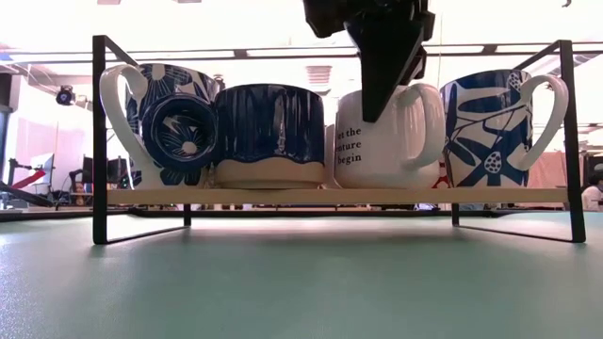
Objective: Place coffee mugs
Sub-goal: Put the green mug on the shelf, then return to Home Position
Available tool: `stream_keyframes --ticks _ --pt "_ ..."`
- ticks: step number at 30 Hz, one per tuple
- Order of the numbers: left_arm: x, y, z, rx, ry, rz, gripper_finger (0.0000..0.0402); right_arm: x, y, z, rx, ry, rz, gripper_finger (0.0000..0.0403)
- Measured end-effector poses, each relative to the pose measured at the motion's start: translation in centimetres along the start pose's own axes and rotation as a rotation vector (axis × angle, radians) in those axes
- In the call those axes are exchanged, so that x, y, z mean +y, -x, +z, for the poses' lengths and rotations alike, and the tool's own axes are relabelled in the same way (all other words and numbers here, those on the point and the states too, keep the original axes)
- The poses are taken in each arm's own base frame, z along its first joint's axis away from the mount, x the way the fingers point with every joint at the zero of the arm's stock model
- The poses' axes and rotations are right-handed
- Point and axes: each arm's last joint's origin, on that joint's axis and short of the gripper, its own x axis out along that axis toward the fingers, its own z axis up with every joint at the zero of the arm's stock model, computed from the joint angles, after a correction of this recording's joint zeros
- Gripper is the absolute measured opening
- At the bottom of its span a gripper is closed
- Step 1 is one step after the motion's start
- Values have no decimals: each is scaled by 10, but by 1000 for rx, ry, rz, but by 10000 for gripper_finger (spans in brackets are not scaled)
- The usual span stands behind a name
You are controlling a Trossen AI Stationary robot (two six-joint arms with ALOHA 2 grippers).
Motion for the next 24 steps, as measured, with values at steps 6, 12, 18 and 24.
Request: stream_keyframes --ticks 6,12,18,24 --pt "0 0 0 0 0 0 89 -1 20 1 30 36 10 111" --pt "0 0 0 2 -4 1 89 -1 49 -1 -38 201 16 118" --pt "3 6 3 -9 2 0 89 -20 83 -15 -150 241 -62 114" --pt "13 23 9 -36 -3 24 89 -43 106 -41 -319 209 -43 117"
